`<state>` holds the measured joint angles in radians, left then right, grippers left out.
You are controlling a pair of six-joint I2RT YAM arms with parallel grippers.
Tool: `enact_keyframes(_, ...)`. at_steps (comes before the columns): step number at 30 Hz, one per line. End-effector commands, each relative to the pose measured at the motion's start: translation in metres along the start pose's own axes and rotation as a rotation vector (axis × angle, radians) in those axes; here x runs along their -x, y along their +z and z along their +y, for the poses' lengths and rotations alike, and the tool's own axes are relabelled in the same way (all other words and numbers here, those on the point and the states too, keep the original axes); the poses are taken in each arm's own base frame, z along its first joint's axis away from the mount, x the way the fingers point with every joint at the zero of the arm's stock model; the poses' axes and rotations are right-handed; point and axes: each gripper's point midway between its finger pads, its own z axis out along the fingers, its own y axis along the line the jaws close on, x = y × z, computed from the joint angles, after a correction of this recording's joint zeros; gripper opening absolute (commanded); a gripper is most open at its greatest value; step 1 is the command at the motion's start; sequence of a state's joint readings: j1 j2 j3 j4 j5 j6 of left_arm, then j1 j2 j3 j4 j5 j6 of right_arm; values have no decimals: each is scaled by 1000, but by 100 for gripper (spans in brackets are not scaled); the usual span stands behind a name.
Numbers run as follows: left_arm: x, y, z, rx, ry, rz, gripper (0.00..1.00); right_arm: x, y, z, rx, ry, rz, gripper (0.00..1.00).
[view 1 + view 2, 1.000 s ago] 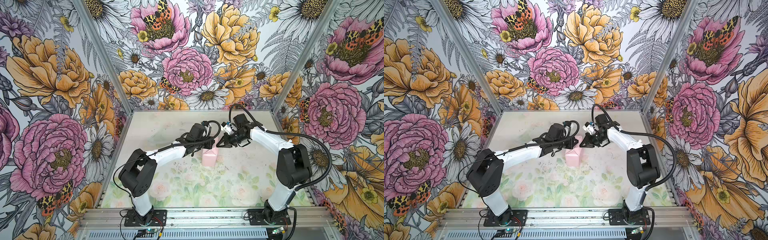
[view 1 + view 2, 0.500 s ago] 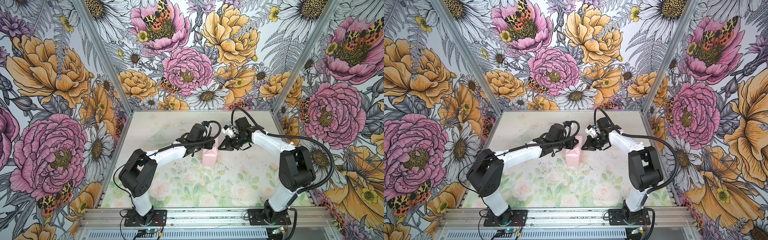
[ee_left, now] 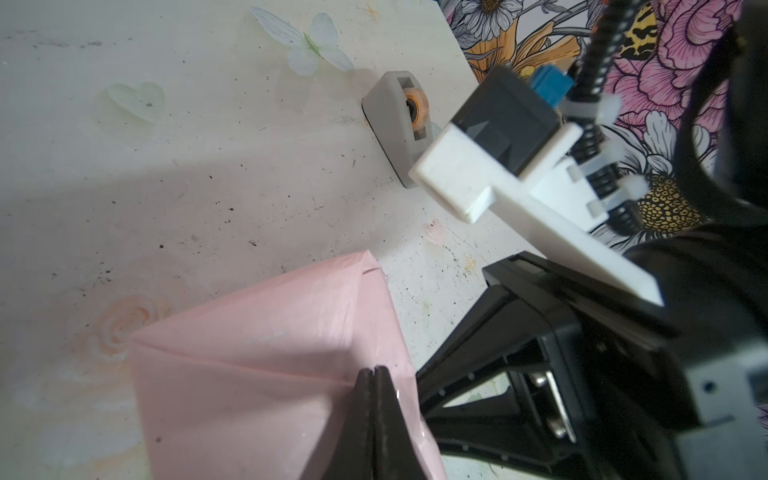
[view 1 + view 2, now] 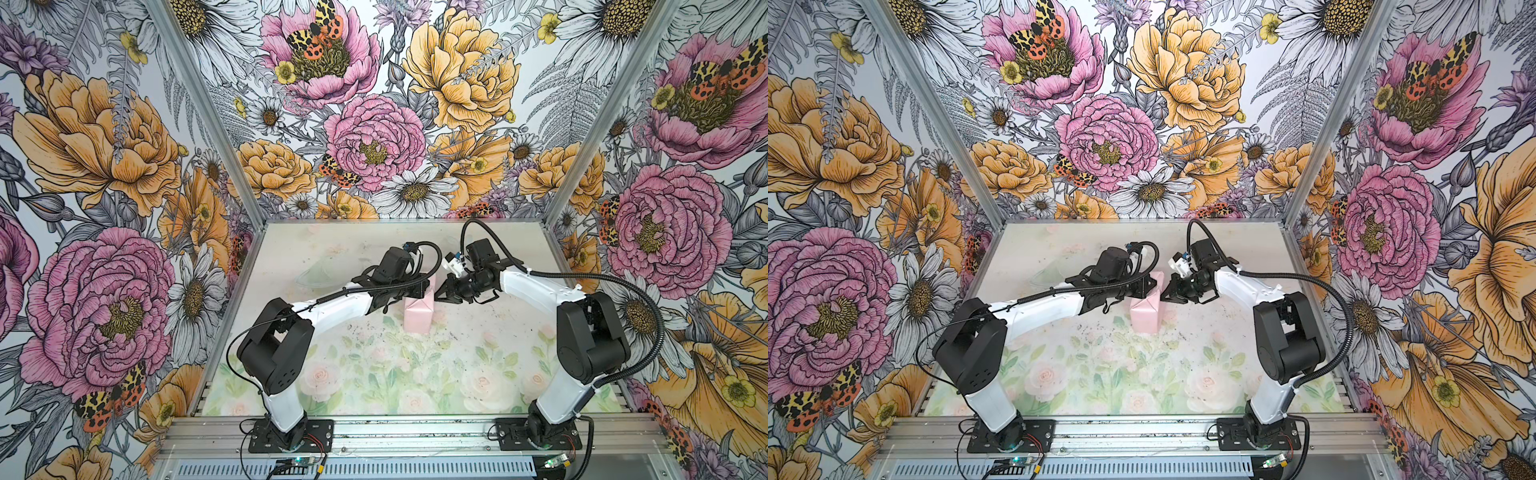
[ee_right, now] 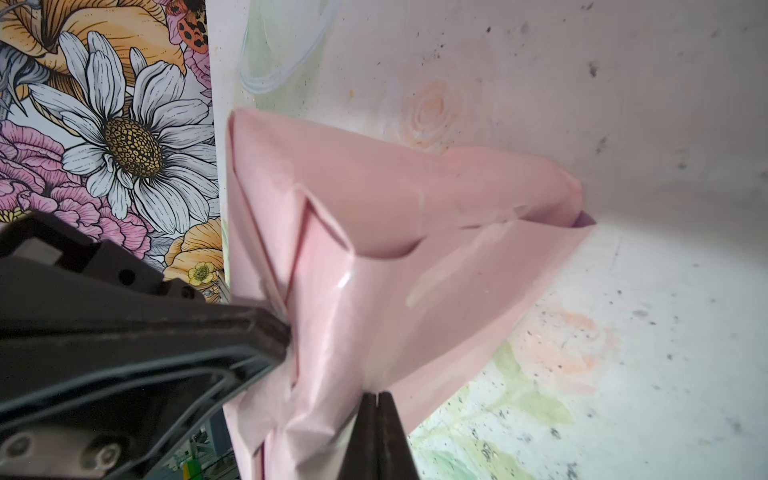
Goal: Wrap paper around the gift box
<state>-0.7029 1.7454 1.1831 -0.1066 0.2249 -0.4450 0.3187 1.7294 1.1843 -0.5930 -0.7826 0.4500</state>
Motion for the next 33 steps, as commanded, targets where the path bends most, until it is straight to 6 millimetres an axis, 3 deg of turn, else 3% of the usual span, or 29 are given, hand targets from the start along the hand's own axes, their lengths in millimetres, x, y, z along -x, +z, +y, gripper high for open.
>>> enact_keyframes(1,-59,7,42,146,-39,168,0,4,-2,23,56,-46,-48,3)
enact_keyframes(5,-59,4,43,146,-50,158,0,5,-6,25,45,-54,-86,3)
enact_keyframes(9,-50,-6,52,152,-80,116,0,12,-25,27,7,-74,-160,9)
enact_keyframes(13,-47,-20,72,188,-98,100,0,18,-40,22,-35,-65,-223,19)
enact_keyframes(20,-41,-55,114,287,-150,56,0,29,-50,17,-88,-55,-281,27)
enact_keyframes(24,-24,-88,138,357,-188,5,20,35,-54,17,-106,-42,-305,32)
enact_keyframes(28,12,-147,151,420,-254,-131,66,39,-58,16,-125,-30,-329,37)
enact_keyframes(31,20,-176,161,412,-331,-193,80,39,-58,12,-139,-14,-331,42)
enact_keyframes(33,14,-179,165,393,-366,-190,83,38,-58,10,-147,-9,-333,42)
